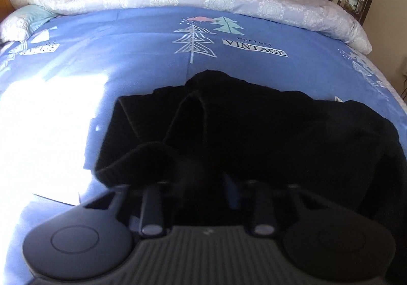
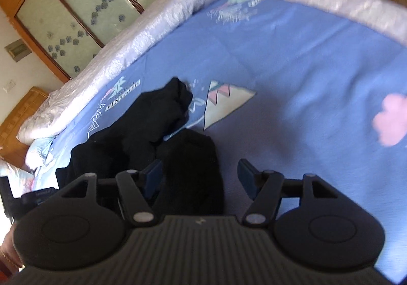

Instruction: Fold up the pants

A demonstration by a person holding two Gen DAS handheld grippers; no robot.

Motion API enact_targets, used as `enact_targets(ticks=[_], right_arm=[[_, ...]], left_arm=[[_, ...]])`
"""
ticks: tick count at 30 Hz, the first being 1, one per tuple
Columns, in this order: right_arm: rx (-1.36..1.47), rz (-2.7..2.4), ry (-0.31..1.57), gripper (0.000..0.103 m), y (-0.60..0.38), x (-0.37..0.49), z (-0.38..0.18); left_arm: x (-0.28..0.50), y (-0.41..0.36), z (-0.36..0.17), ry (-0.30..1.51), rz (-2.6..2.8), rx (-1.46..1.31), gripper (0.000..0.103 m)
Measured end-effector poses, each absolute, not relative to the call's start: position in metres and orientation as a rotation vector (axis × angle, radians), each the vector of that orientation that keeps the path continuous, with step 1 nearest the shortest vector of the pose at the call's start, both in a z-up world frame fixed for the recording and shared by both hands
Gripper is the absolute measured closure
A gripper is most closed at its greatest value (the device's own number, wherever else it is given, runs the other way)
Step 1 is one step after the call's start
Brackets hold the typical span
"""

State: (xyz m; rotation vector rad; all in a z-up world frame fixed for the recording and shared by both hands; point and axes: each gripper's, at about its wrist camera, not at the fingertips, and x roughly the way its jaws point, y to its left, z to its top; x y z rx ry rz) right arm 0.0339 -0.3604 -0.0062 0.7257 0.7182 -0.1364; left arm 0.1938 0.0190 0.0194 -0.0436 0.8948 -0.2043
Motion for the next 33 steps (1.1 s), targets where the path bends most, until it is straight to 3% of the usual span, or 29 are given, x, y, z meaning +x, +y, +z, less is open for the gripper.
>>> enact_targets(ticks=[1,2,9,14,17,19,22,23,28,31,33], right_arm=[[0.74,-0.11,0.751,0.077,-0.357,0.042,-0.011],[0.729,-0.118,0.768,0.089,-0.352,0.048,-0.01],[0.674,-0.119,0.408,0.091,-0.361,-0.004,0.108],[0.599,-0.06,0.183,0.091,-0.365,-0.095,0.162],[0.589,-0.085,0.26,0.089,-0.367,-0.133,0.151],[0.585,-0.129,0.371,0.084,-0.366,-0.142,0.127],[0.583,-0.307,0.526,0.069,-0.372,-0.142,0.088],[0.576,-0.364,0.543,0.069,-0.374,-0.142,0.08],[0.674,-0.331,0.489,0.068,-0.387,-0.119,0.087],[0.65,-0.279,0.485,0.062,-0.38,-0.072,0.094],[0.656,-0.234,0.502,0.057,-0.375,-0.037,0.088]], left_arm=[[0.19,0.026,0.027,0.895,-0.229,-0.081,0.091],[0.186,0.035,0.037,0.893,-0.257,-0.13,0.092],[0.115,0.109,0.132,0.74,-0.341,-0.321,0.092],[0.046,0.161,0.155,0.689,-0.338,-0.405,0.092],[0.012,0.181,0.14,0.721,-0.291,-0.417,0.092],[-0.002,0.189,0.118,0.784,-0.25,-0.424,0.092],[-0.012,0.194,0.083,0.936,-0.21,-0.435,0.088],[-0.013,0.193,0.075,0.968,-0.203,-0.44,0.086],[-0.008,0.199,0.089,0.876,-0.158,-0.444,0.077],[0.007,0.204,0.103,0.816,-0.146,-0.487,0.065],[0.028,0.194,0.103,0.812,-0.154,-0.466,0.062]])
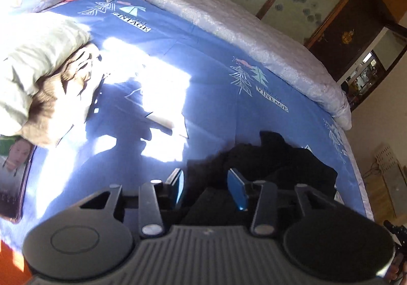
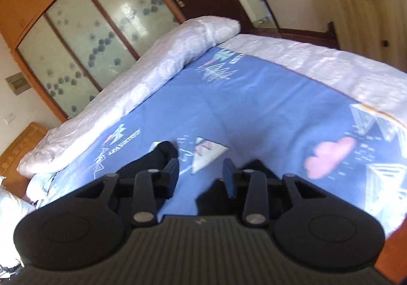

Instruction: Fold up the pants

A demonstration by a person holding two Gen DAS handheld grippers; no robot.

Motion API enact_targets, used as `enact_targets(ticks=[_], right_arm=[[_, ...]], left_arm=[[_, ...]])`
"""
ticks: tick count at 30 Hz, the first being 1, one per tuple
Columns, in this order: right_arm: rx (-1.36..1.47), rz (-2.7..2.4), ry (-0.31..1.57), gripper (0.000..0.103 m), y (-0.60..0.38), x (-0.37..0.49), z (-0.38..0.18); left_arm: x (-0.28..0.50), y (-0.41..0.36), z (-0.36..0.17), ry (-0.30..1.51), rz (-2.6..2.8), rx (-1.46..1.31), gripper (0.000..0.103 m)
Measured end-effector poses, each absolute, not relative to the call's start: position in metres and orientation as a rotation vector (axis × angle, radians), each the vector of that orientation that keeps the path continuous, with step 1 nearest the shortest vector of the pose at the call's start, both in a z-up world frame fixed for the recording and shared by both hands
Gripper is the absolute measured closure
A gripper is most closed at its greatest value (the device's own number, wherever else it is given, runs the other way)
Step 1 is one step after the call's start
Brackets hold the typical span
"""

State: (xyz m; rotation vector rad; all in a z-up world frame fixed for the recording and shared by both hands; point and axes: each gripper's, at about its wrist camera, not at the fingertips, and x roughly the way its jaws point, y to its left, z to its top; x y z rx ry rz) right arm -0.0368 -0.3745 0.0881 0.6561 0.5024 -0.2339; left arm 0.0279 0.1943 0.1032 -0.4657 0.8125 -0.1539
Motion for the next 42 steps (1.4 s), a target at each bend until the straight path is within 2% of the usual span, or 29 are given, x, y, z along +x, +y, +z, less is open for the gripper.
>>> enact_targets(ticks=[9,11,13,15,16,17,18,19,24,30,33,34,37,39,42], right_arm=[[0.655,-0.173,0.694,0.054,-0.36,0.09,0.028],[0.634,-0.181,0.734,0.054,-0.362,0.106,0.017],[0.648,-0.174,0.777,0.05,-0.364,0.123,0.003],[0.706,-0.16,0.814,0.049,-0.363,0.134,-0.012],[0.741,-0.136,0.824,0.049,-0.36,0.138,-0.017],[0.76,-0.11,0.823,0.055,-0.357,0.14,-0.02],[0.771,-0.089,0.829,0.067,-0.353,0.141,-0.019],[0.761,-0.1,0.834,0.085,-0.348,0.142,-0.015],[0.715,-0.082,0.614,0.087,-0.342,0.102,0.059],[0.549,0.041,0.324,0.088,-0.318,-0.018,0.158],[0.406,0.075,0.342,0.086,-0.303,-0.074,0.163],[0.373,0.086,0.382,0.08,-0.3,-0.087,0.157],[0.331,0.149,0.592,0.049,-0.292,-0.108,0.117],[0.31,0.082,0.659,0.05,-0.297,-0.11,0.096],[0.44,-0.027,0.646,0.05,-0.323,-0.09,0.084]], left_arm=[[0.13,0.15,0.021,1.052,-0.163,-0.464,0.061],[0.132,0.143,0.005,1.087,-0.178,-0.507,0.048],[0.129,0.133,0.0,1.064,-0.177,-0.472,0.048],[0.125,0.126,0.003,1.043,-0.169,-0.439,0.069],[0.125,0.126,0.003,1.047,-0.177,-0.449,0.084],[0.123,0.128,0.005,1.045,-0.183,-0.477,0.087],[0.121,0.129,0.009,1.035,-0.182,-0.486,0.087],[0.119,0.131,0.018,1.015,-0.175,-0.478,0.088],[0.092,0.16,0.086,0.814,-0.177,-0.55,0.089],[0.041,0.211,0.137,0.632,-0.167,-0.633,0.089],[0.02,0.226,0.135,0.646,-0.135,-0.656,0.089],[0.014,0.23,0.13,0.66,-0.118,-0.656,0.089],[0.0,0.244,0.111,0.726,-0.065,-0.677,0.089],[-0.007,0.254,0.097,0.768,-0.029,-0.718,0.089],[-0.021,0.269,0.087,0.775,0.0,-0.779,0.089]])
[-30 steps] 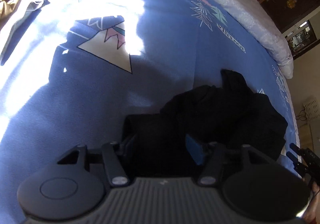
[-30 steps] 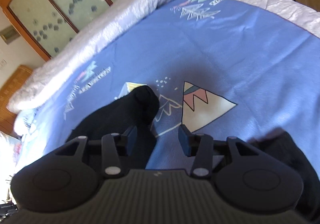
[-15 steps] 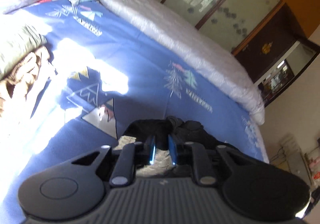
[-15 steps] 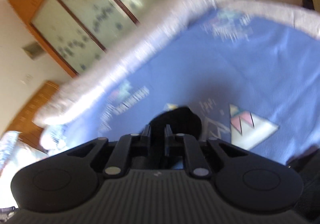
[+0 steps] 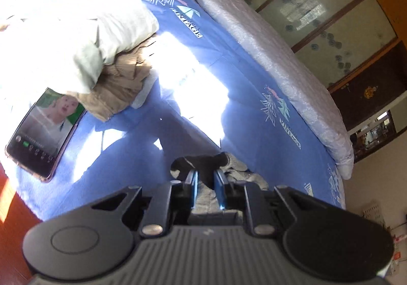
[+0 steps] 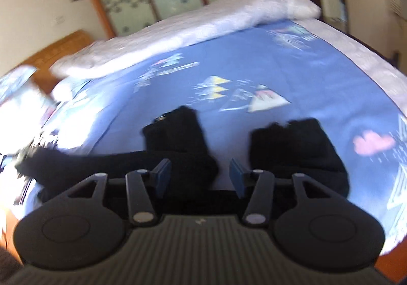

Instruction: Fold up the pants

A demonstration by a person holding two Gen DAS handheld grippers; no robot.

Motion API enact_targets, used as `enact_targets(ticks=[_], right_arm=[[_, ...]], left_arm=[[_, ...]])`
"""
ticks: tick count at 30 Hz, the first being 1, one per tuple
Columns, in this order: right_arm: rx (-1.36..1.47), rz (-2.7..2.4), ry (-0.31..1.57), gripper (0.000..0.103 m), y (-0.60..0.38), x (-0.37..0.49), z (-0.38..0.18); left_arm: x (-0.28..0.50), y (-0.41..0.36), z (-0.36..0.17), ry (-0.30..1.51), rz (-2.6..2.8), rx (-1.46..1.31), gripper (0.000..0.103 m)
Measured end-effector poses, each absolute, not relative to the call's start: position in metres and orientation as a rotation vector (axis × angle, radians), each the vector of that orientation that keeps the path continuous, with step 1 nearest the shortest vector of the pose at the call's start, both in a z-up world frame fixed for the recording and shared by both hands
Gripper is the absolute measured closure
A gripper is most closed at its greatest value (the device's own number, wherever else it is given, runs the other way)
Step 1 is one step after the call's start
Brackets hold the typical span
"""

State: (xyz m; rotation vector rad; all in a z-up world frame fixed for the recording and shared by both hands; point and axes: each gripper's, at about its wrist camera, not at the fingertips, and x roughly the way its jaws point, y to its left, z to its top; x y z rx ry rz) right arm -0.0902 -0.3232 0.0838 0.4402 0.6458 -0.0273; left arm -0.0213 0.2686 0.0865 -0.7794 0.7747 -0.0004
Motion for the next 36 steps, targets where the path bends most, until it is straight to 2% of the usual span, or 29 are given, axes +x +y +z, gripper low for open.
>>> enact_targets(ticks=[3,7,13,14,15,16,17,18,20,24,28,30,31,32,33,34,35,36], right_arm=[[0.506,-0.054,0.609,0.05,-0.336,-0.058,0.089],[0.402,0.018,0.66,0.049,-0.309,0.02,0.077],[0.344,0.092,0.932,0.048,-0.258,0.13,0.011],[0.323,0.091,0.979,0.051,-0.251,0.136,0.001],[0.3,0.075,1.009,0.064,-0.247,0.138,-0.005],[0.302,0.051,1.009,0.094,-0.25,0.134,-0.004],[0.347,0.044,0.971,0.095,-0.258,0.128,0.003],[0.407,0.022,0.91,0.096,-0.274,0.12,0.016],[0.543,-0.047,0.799,0.096,-0.315,0.103,0.044],[0.645,-0.216,0.587,0.096,-0.397,0.065,0.11],[0.648,-0.441,0.54,0.094,-0.45,0.06,0.135],[0.632,-0.581,0.515,0.09,-0.468,0.054,0.13],[0.63,-0.635,0.529,0.079,-0.474,0.051,0.124],[0.653,-0.634,0.538,0.067,-0.479,0.046,0.114],[0.68,-0.597,0.541,0.066,-0.481,0.039,0.106],[0.691,-0.564,0.556,0.066,-0.478,0.034,0.096],[0.682,-0.536,0.584,0.066,-0.473,0.03,0.087],[0.663,-0.513,0.606,0.066,-0.469,0.024,0.081]], left_arm=[[-0.035,0.277,0.089,0.752,0.001,-0.788,0.088],[-0.044,0.276,0.093,0.734,-0.002,-0.782,0.088],[-0.051,0.275,0.094,0.734,0.007,-0.789,0.088],[-0.051,0.276,0.095,0.734,0.007,-0.788,0.088],[-0.052,0.277,0.096,0.731,0.007,-0.785,0.088],[-0.052,0.278,0.097,0.727,0.007,-0.783,0.088],[-0.051,0.279,0.099,0.72,0.009,-0.778,0.088],[-0.05,0.28,0.1,0.714,0.012,-0.772,0.088],[-0.046,0.283,0.106,0.682,0.046,-0.748,0.101],[-0.025,0.3,0.115,0.621,0.061,-0.768,0.101],[0.015,0.28,0.108,0.678,0.005,-0.713,0.1],[0.033,0.262,0.096,0.736,-0.027,-0.694,0.1],[0.04,0.253,0.088,0.767,-0.032,-0.677,0.1],[0.046,0.246,0.08,0.793,-0.033,-0.66,0.097],[0.05,0.241,0.074,0.812,-0.029,-0.645,0.093],[0.053,0.238,0.07,0.827,-0.019,-0.628,0.082],[0.056,0.236,0.065,0.842,-0.004,-0.613,0.064],[0.056,0.236,0.059,0.853,0.011,-0.602,0.056]])
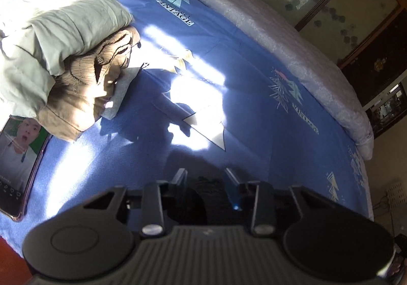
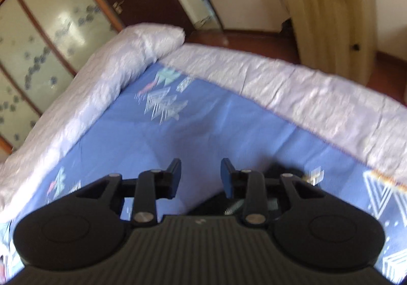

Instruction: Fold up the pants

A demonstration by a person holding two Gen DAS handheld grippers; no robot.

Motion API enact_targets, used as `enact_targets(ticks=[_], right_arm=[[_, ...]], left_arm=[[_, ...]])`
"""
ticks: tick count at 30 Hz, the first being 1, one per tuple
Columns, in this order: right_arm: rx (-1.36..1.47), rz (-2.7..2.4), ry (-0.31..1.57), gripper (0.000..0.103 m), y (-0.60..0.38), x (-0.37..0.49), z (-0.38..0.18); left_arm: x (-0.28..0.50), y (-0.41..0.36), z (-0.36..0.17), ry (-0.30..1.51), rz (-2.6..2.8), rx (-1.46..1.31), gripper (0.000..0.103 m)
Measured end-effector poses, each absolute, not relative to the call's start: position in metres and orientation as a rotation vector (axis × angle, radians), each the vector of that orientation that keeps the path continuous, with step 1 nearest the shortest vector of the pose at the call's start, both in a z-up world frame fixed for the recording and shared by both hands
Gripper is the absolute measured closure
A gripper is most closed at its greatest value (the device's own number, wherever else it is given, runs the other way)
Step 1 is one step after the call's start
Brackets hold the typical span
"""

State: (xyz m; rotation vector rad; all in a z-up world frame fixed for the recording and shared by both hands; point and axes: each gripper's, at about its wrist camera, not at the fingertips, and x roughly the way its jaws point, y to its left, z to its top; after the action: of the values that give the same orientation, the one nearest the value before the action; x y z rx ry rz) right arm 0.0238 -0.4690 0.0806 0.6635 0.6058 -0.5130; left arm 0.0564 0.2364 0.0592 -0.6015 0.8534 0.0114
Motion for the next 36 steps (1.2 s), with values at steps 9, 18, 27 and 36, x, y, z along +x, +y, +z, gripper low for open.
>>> enact_targets(ticks=[9,18,27,36], right_arm=[[0.908,-0.554,0.607,0.061,-0.471,-0.027,0.037],[1.143,-0.563,0.562,0.061,-0.505,-0.009,0.003],[0.973,-0.408,0.442,0.098,-0.502,0.038,0.089],[0.748,-0.45,0.531,0.062,-0.501,0.191,0.097]], left_arm=[[0.068,0.237,0.021,0.939,-0.075,-0.72,0.024],[0.075,0.226,0.005,0.932,-0.04,-0.719,0.079],[0.07,0.237,0.07,0.751,-0.035,-0.663,0.083],[0.161,0.23,0.045,0.713,0.089,-0.701,0.083]])
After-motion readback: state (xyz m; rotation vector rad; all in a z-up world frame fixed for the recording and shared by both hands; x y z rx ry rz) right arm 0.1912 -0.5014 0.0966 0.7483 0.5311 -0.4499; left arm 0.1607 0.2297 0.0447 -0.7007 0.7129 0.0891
